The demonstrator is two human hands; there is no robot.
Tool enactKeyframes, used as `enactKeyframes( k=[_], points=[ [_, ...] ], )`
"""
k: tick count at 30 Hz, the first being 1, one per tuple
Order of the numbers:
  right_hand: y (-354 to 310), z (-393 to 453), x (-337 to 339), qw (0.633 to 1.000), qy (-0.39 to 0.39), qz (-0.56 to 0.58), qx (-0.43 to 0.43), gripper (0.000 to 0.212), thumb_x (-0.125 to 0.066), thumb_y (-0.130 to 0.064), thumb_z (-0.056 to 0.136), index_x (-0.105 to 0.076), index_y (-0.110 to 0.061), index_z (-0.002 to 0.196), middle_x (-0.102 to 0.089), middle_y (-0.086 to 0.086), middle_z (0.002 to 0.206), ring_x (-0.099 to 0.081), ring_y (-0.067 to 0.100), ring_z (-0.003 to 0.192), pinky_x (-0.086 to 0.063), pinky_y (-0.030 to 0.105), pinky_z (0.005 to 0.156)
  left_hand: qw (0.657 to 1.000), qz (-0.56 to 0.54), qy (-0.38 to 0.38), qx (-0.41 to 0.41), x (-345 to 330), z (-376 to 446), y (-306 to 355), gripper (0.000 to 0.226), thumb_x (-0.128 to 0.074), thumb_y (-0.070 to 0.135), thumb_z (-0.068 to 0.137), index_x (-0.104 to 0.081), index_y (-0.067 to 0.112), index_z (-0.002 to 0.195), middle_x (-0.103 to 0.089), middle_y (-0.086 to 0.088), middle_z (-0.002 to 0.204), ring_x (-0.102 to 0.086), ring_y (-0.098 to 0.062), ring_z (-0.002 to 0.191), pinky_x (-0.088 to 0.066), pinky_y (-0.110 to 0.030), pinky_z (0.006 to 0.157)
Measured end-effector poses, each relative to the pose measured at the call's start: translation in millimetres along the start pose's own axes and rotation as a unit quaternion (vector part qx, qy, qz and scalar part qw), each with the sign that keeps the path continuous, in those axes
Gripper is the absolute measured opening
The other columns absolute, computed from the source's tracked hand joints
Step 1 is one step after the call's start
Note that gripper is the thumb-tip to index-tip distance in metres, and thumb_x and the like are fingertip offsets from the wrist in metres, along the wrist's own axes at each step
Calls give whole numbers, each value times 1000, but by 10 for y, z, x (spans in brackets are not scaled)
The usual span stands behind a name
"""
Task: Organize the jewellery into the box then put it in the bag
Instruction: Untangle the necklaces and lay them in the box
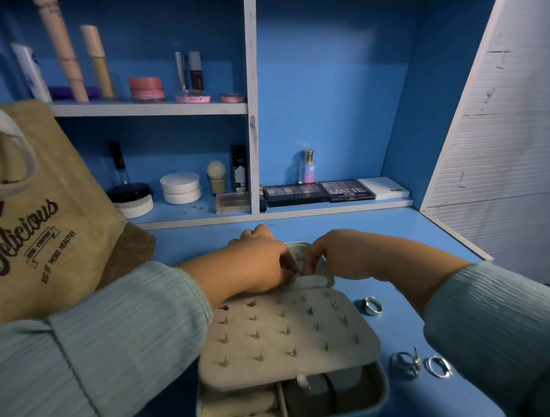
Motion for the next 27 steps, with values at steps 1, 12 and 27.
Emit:
enactKeyframes(
  k=[1,12,27],
  points=[
    [8,-4,8,1000,5,-11,-4,35,-39,-8,93,-62,-19,118,-52,4,114,-44,20,102,-31,26,83,1000,-2,7,-1,11,-5,-2,23,-55,46,88,-59,44,111,-35,0,123,-35,-26,119,-38,-36,97],
    [2,19,-96,998,-3,-66,-13,34,-33,-13,97,-53,-18,124,-47,9,127,-33,21,100,-24,28,85,1000,2,-28,6,-64,-37,-11,29,-46,45,93,-58,38,119,-34,-4,125,-35,-28,120,-37,-43,101],
    [136,-318,-35,995,11,45,83,48,-42,1,88,-52,-42,105,-52,-9,112,-51,4,91,-44,20,79,997,-66,-41,-15,141,-627,-288,24,-46,25,97,-58,38,114,-52,15,117,-46,-1,93,-35,-16,77]
  ],
)
Point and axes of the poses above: each hand's wrist, its own z-axis towards the middle knuckle, its own x-axis out of the back of the hand, y = z × x, the point moved 6 cm from there along z, towards the middle knuckle
